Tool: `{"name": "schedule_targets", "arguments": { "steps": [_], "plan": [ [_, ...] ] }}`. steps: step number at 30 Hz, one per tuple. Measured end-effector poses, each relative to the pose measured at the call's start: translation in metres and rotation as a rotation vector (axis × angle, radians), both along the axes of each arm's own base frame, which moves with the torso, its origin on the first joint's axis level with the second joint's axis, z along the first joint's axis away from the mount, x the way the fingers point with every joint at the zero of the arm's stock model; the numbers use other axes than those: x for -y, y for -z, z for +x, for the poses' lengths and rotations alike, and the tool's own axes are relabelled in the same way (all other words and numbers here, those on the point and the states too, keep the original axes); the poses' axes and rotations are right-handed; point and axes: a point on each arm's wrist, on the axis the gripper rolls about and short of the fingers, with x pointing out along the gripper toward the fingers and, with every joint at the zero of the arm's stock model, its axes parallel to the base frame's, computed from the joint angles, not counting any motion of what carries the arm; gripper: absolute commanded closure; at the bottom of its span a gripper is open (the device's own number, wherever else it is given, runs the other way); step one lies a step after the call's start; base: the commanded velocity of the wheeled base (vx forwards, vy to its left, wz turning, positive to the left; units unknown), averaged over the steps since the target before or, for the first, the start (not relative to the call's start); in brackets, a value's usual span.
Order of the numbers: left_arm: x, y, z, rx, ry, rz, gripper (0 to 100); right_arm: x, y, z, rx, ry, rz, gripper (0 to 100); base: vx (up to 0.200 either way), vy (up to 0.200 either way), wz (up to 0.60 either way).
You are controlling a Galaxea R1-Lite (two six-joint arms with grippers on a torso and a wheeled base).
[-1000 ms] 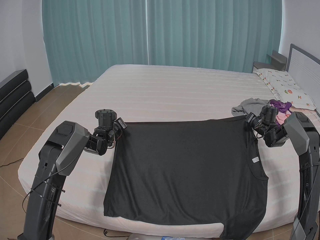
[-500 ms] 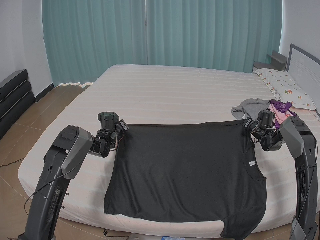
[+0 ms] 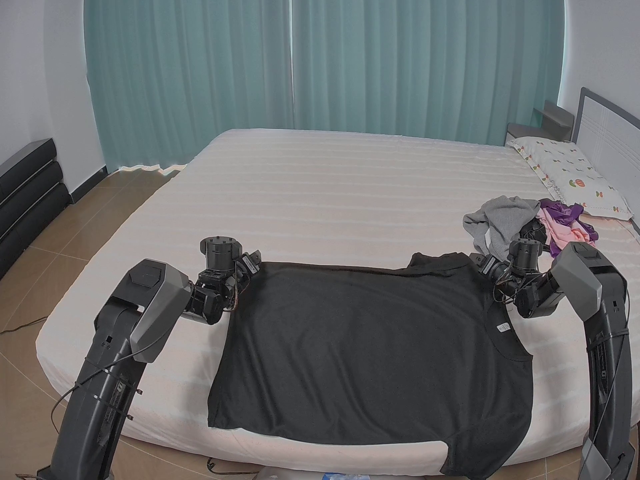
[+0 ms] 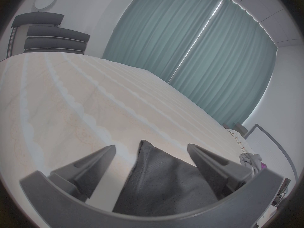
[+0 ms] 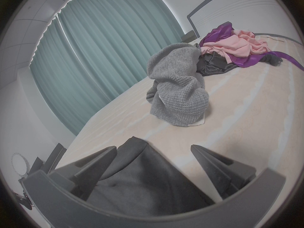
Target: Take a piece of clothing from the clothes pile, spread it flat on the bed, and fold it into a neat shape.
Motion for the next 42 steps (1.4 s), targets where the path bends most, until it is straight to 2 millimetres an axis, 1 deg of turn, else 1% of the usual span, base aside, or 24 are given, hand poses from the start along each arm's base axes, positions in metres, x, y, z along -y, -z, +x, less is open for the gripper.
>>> {"name": "schedule_targets", "arguments": {
  "steps": [5, 10, 15, 18, 21, 26, 29, 32, 35, 37, 42],
  "plan": [
    [-0.009, -0.009, -0.002, -0.004, -0.034, 0.003, 0, 0.001, -0.008, -0.013, -0.022, -0.007, 0.027, 0, 0.000, 0.000, 0.00],
    [-0.019, -0.017, -0.018, -0.055, -0.043, 0.007, 0, 0.003, -0.021, -0.031, -0.045, -0.031, 0.075, 0, 0.000, 0.000, 0.00],
    [-0.027, -0.019, -0.049, -0.143, -0.032, -0.003, 0, 0.009, -0.031, -0.061, -0.100, -0.063, 0.120, 0, 0.000, 0.000, 0.00],
    [-0.031, -0.026, -0.072, -0.186, -0.011, -0.020, 0, 0.011, -0.037, -0.082, -0.130, -0.084, 0.144, 0, 0.000, 0.000, 0.00],
    [-0.035, -0.034, -0.098, -0.224, 0.011, -0.044, 0, 0.012, -0.042, -0.107, -0.169, -0.097, 0.165, 0, 0.000, 0.000, 0.00],
    [-0.039, -0.050, -0.142, -0.272, 0.028, -0.102, 0, 0.009, -0.047, -0.159, -0.248, -0.115, 0.201, 0, 0.000, 0.000, 0.00],
    [-0.043, -0.054, -0.170, -0.307, 0.037, -0.148, 0, 0.007, -0.049, -0.189, -0.273, -0.136, 0.223, 0, 0.000, 0.000, 0.00],
    [-0.046, -0.057, -0.194, -0.323, 0.045, -0.208, 0, 0.006, -0.052, -0.211, -0.265, -0.161, 0.240, 0, 0.000, 0.000, 0.00],
    [-0.048, -0.061, -0.211, -0.319, 0.053, -0.258, 0, 0.007, -0.051, -0.227, -0.270, -0.170, 0.255, 0, -0.200, 0.000, 0.00],
    [-0.049, -0.063, -0.217, -0.320, 0.058, -0.277, 0, 0.008, -0.050, -0.235, -0.277, -0.169, 0.262, 0, -0.200, 0.000, 0.00],
    [-0.050, -0.062, -0.228, -0.343, 0.061, -0.280, 0, 0.010, -0.051, -0.242, -0.290, -0.160, 0.267, 0, -0.200, 0.000, 0.00]
  ]
}}
